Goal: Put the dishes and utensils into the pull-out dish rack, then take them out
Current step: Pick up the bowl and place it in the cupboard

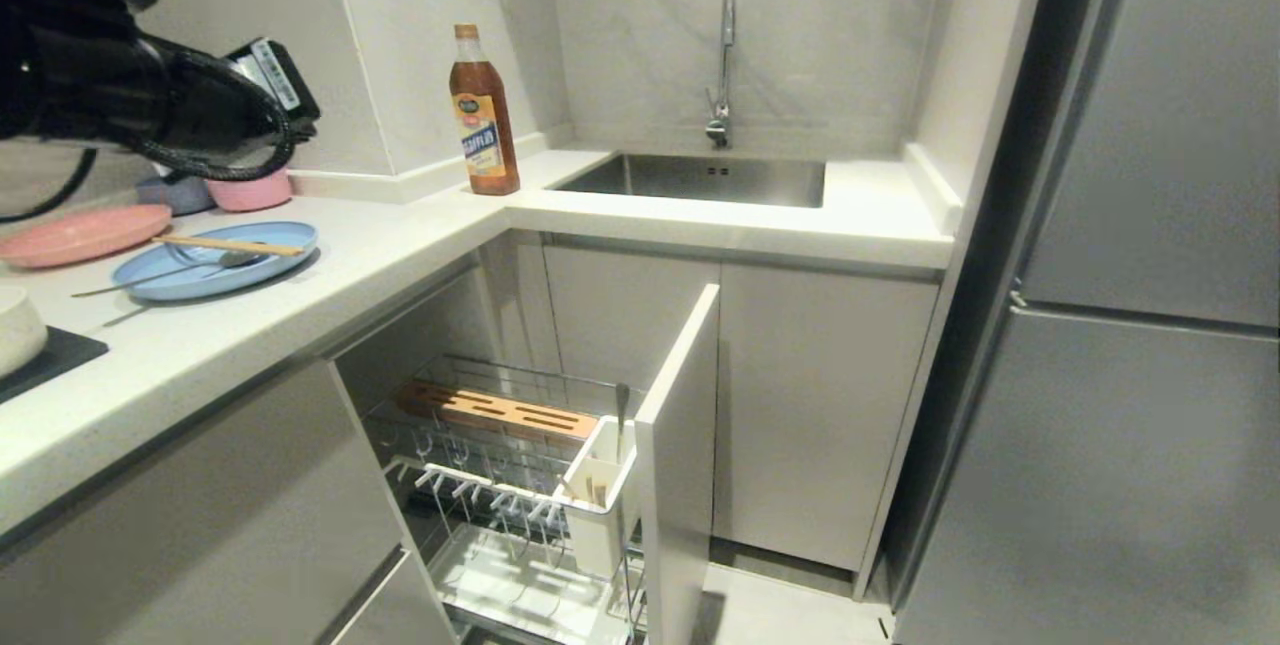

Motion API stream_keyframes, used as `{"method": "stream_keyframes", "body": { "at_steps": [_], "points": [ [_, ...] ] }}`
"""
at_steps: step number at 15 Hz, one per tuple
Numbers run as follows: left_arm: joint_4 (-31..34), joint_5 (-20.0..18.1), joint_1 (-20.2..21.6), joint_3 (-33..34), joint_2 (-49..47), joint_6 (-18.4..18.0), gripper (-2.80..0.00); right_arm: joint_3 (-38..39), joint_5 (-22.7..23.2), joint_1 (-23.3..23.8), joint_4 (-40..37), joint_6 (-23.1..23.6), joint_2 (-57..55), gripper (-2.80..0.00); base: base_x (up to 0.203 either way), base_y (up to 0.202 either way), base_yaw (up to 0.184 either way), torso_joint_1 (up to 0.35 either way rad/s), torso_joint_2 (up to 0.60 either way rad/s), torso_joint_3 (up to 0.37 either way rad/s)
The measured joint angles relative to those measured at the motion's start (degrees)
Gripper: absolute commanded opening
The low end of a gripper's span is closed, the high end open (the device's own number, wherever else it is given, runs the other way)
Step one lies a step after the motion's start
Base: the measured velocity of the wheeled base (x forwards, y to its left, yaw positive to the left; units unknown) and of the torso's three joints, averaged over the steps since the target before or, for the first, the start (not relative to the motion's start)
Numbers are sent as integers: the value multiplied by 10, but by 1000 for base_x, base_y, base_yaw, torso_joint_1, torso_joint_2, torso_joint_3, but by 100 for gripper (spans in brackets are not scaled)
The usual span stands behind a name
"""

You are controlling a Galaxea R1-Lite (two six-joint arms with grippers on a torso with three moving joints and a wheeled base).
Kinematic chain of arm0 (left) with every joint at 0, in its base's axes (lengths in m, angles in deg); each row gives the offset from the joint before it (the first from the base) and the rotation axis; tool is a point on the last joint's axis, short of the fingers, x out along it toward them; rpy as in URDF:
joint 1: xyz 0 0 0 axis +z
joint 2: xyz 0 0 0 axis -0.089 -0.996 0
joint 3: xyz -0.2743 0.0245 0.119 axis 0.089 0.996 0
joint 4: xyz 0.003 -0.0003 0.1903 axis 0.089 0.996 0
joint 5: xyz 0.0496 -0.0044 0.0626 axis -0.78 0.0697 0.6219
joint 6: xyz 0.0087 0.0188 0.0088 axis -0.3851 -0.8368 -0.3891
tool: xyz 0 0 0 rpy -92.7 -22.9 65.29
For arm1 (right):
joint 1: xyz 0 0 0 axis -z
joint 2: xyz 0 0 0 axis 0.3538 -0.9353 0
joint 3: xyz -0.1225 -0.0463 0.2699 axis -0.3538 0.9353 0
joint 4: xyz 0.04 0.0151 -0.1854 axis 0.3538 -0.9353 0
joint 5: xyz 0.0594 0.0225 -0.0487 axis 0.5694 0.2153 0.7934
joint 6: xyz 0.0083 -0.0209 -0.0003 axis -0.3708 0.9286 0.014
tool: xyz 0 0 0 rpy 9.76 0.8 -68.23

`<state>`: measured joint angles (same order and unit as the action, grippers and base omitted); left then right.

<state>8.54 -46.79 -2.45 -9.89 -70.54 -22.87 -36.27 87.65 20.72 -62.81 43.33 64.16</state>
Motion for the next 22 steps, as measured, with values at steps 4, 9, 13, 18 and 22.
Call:
{"method": "stream_keyframes", "body": {
  "at_steps": [4, 9, 13, 18, 22],
  "points": [
    [56, 25, 51, -65, -3, 1, -280, 0, 0, 0, 0, 0, 0, -280, 0, 0, 0, 0, 0, 0],
    [44, 106, 82, -110, -65, 16, -280, 0, 0, 0, 0, 0, 0, -280, 0, 0, 0, 0, 0, 0],
    [41, 160, 87, -112, -100, -4, -280, 0, 0, 0, 0, 0, 0, -280, 0, 0, 0, 0, 0, 0],
    [129, 171, 151, -110, -70, -92, -280, 0, 0, 0, 0, 0, 0, -280, 0, 0, 0, 0, 0, 0],
    [177, 157, 232, -108, -25, -150, -280, 0, 0, 0, 0, 0, 0, -280, 0, 0, 0, 0, 0, 0]
  ]
}}
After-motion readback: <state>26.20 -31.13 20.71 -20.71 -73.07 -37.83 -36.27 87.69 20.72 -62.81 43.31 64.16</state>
